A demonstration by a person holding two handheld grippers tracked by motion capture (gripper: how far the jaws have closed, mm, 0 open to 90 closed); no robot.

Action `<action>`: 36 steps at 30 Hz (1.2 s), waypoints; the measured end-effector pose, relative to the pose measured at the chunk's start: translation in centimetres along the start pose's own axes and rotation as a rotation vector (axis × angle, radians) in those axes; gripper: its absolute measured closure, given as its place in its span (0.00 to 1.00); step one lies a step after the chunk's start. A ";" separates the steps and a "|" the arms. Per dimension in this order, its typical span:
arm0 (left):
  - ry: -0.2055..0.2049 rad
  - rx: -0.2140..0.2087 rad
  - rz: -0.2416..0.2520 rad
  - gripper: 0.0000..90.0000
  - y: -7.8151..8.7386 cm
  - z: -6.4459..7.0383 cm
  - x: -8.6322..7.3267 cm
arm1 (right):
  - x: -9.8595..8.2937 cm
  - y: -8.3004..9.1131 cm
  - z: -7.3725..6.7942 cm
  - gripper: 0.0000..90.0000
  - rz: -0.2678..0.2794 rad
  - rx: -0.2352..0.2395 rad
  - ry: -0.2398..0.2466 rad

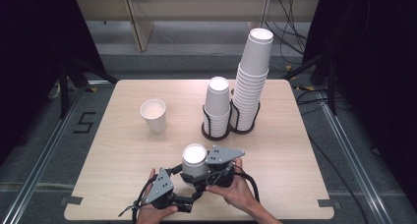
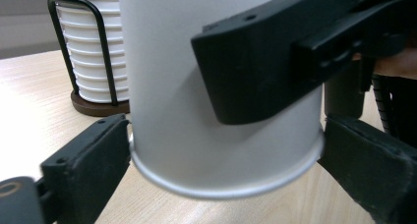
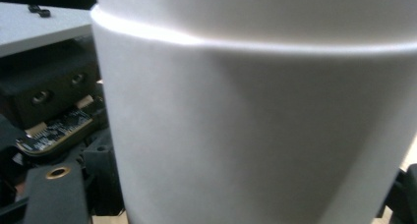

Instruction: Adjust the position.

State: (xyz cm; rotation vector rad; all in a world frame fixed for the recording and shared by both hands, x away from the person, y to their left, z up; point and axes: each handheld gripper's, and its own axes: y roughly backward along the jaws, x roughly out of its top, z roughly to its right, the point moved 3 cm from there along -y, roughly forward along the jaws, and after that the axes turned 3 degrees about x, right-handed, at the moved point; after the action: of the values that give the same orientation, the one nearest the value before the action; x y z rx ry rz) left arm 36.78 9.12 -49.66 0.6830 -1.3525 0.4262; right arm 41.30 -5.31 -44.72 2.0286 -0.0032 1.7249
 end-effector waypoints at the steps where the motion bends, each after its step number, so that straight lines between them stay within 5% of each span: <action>1: 0.001 0.003 -0.004 0.03 0.0 0.0 0.0 | 0.0 -0.1 -0.1 0.21 -0.002 0.009 -0.011; 3: -0.005 0.007 -0.009 0.02 -0.1 0.0 -0.1 | -0.1 -0.2 -0.5 0.21 0.002 0.034 -0.042; 6: -0.003 0.010 -0.004 0.01 -0.3 0.1 -0.1 | 0.0 -0.3 -0.4 0.21 0.012 0.024 -0.010; 7: -0.006 0.008 -0.004 0.00 -0.3 0.2 -0.1 | -0.1 -0.2 -0.7 0.21 -0.002 0.029 -0.047; 12: -0.013 0.013 0.006 0.00 -0.4 0.3 -0.1 | -0.1 -0.4 -0.8 0.21 0.006 0.039 -0.022; 21: 0.006 -0.004 0.002 0.04 -0.3 0.4 -0.1 | -0.2 -0.6 -1.0 0.20 -0.003 0.057 -0.056; 27: -0.023 -0.021 -0.021 0.09 -0.3 0.5 -0.1 | -0.2 -0.4 -0.9 0.17 -0.029 0.061 -0.088; 36: -0.097 -0.039 -0.082 0.10 -0.6 0.6 -0.6 | 2.5 1.9 -0.9 0.21 -0.043 0.059 -0.057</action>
State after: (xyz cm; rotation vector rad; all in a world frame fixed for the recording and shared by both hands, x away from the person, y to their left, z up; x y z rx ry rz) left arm 36.61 8.39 -50.30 0.7319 -1.4148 0.3035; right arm 40.38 -5.99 -41.64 2.1043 0.0736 1.6588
